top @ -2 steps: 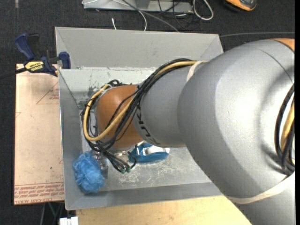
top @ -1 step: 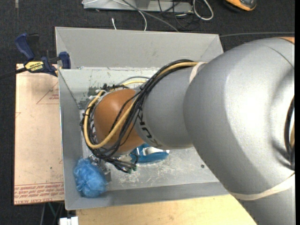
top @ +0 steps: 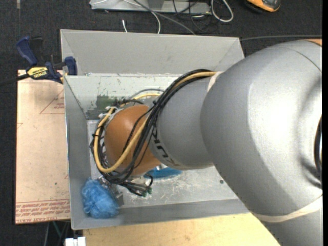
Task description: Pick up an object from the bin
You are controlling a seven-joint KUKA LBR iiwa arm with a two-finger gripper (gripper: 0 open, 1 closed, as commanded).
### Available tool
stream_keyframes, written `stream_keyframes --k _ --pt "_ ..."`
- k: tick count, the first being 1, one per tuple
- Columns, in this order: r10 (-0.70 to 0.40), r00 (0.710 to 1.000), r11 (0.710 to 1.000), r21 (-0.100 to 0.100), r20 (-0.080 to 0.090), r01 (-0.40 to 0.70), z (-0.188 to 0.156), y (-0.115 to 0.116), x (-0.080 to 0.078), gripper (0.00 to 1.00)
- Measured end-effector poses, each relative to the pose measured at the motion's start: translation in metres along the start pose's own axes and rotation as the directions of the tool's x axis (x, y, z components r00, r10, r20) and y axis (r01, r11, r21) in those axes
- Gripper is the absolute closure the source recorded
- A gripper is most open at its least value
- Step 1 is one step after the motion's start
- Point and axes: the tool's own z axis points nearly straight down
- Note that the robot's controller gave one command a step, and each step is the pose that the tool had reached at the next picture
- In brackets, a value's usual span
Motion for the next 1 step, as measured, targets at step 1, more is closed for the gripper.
stream_keyframes --k 1 --pt "0.0 1.0 1.0 0.0 0.0 0.0 0.0 0.0 0.0 1.0"
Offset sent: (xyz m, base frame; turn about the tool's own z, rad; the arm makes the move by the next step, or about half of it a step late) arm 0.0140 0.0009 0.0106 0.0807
